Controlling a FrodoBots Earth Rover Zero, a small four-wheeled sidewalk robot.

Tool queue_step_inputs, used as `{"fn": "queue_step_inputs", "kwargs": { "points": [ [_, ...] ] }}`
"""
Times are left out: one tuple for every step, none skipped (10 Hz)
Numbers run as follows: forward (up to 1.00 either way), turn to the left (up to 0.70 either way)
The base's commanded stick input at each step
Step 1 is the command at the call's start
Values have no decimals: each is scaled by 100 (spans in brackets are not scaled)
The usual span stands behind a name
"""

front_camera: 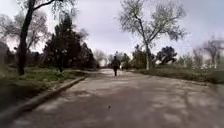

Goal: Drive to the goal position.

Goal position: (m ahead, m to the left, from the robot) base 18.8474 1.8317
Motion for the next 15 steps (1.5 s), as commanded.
{"fn": "queue_step_inputs", "kwargs": {
  "points": [
    [70, 0],
    [70, 0],
    [70, 0],
    [70, 0],
    [70, 0],
    [70, 0],
    [70, 0],
    [70, 0],
    [70, 0],
    [70, 0],
    [70, 0],
    [70, 0],
    [70, 0],
    [70, 0],
    [70, 0]
  ]
}}
